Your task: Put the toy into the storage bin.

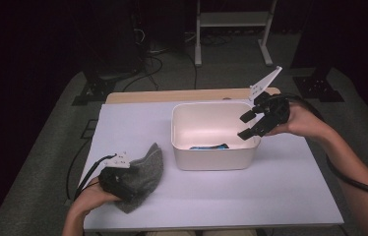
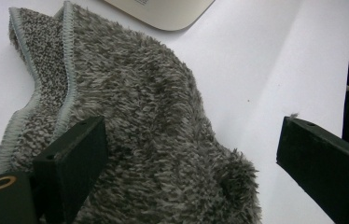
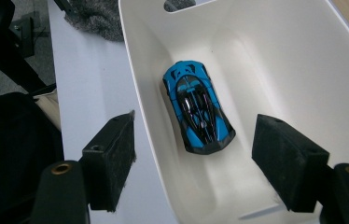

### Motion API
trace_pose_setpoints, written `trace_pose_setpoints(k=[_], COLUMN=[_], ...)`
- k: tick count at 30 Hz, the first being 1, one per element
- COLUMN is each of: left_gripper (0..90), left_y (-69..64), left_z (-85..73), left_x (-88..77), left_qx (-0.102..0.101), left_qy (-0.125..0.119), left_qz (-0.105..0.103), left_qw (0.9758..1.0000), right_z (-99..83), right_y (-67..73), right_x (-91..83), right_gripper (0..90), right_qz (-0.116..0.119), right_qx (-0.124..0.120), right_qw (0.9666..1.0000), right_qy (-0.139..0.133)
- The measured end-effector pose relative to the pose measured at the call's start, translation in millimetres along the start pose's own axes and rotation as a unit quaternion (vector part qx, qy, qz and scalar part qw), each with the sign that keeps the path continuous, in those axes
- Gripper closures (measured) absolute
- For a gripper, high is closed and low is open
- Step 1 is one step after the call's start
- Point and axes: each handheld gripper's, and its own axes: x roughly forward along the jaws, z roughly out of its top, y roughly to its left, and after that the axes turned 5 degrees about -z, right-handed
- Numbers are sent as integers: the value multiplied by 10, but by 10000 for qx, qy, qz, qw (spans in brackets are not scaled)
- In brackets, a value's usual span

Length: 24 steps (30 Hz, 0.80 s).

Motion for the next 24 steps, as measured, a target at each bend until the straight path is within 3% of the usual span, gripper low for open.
trace_pose_setpoints(k=[24], left_gripper=[83], left_y=[-31], left_z=[3], left_x=[-6], left_qx=[5], left_qy=[6], left_qz=[51], left_qw=[10000], right_z=[-512], right_y=[85], right_x=[-206], right_gripper=[270], right_qz=[-143], right_qx=[351], right_qw=[9992], right_qy=[-155])
